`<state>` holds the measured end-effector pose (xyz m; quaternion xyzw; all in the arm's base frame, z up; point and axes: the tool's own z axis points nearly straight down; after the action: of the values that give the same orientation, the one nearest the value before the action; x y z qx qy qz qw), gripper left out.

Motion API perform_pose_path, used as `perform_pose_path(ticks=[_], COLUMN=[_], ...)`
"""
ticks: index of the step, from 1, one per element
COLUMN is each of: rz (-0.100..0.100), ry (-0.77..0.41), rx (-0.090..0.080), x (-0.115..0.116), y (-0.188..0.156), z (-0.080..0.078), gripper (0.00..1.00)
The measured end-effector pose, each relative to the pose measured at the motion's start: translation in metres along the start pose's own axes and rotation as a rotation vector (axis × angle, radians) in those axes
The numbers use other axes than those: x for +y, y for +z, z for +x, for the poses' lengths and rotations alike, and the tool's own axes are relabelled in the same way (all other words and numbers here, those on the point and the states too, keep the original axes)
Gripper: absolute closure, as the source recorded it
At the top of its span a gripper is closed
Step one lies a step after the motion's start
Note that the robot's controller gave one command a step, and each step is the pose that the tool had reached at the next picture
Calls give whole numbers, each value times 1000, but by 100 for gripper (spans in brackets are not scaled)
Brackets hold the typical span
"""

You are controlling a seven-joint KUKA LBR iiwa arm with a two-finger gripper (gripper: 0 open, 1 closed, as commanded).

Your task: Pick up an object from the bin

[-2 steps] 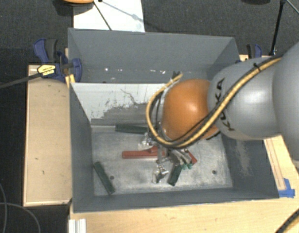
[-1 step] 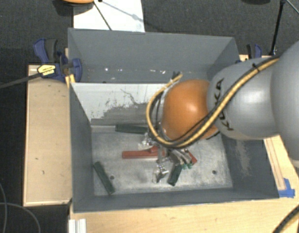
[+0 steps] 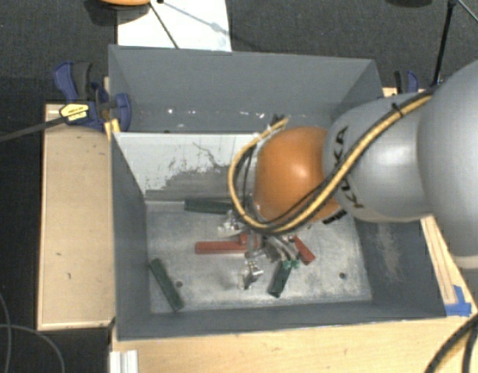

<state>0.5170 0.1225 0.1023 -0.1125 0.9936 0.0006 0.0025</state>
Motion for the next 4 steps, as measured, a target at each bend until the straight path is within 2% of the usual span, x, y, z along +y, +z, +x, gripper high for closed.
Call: perform_pose_path(ticks=[1, 2, 3, 4], rz=[0, 0, -1, -1], ry=[-56, -207, -205, -195], rx=[3, -41, -41, 7], x=[-15, 4, 4, 5], y=[-26, 19, 19, -23], z=[-26, -28, -28, -18], gripper=[0, 100, 100, 100])
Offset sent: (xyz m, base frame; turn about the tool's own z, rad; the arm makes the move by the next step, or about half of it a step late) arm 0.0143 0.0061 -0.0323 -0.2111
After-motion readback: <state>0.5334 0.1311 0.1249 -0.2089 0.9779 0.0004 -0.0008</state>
